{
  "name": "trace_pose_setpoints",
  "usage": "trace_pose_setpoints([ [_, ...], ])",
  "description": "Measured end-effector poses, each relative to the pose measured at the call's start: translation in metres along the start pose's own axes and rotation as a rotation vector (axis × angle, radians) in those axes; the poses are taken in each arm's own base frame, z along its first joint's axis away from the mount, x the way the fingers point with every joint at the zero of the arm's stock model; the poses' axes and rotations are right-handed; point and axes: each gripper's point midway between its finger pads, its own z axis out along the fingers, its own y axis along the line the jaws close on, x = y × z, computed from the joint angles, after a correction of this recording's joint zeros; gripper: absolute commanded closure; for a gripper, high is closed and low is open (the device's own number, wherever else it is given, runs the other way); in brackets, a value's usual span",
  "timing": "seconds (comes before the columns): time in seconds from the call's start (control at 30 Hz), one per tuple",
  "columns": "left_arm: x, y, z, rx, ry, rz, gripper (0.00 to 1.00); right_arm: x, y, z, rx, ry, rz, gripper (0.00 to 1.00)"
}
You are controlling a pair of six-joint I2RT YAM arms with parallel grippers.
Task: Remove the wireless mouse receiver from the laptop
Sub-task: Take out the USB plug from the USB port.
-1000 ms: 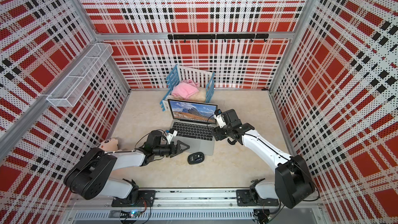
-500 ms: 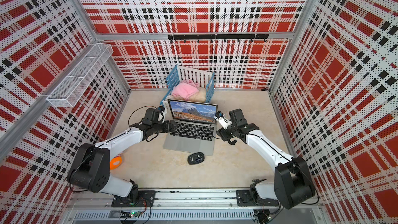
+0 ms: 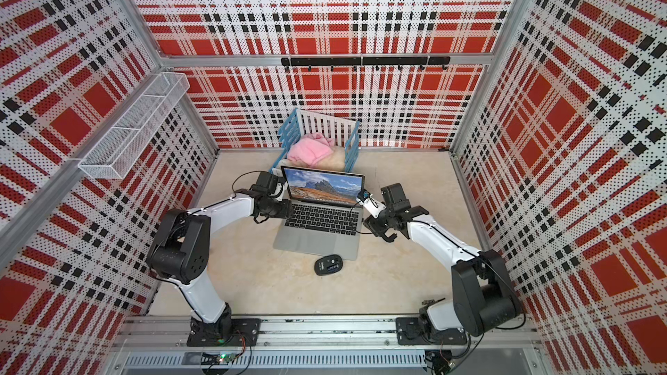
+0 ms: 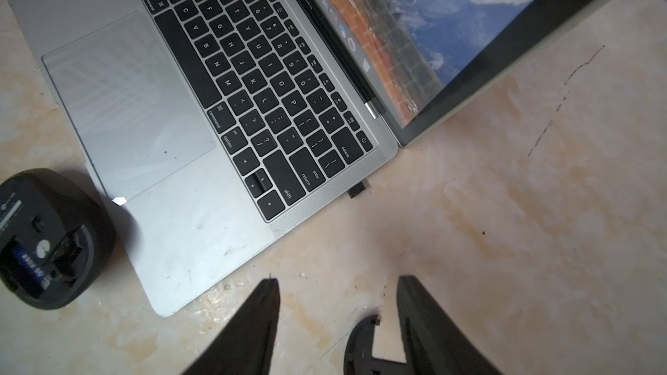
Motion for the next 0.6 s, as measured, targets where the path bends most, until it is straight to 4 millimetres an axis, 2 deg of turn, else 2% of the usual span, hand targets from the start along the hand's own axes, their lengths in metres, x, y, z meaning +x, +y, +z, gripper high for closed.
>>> trace_pose_setpoints([
  [0.17,0.003,0.005,0.011,-0.038,0.052,0.022,0.48,0.002,-0.001,0.004,0.003,-0.001,-0.032,0.41],
  [0.27,0.001,0.006,0.015,-0.053,0.072,0.036,0.57,0.000,-0.002,0.006,0.005,-0.006,-0.051,0.41],
  [0.37,0.000,0.006,0.018,-0.053,0.086,0.045,0.63,-0.001,-0.002,0.007,0.006,-0.010,-0.078,0.45],
  [0.6,0.000,0.005,0.019,-0.048,0.109,0.059,0.71,-0.002,-0.005,0.007,0.003,-0.022,-0.138,0.45],
])
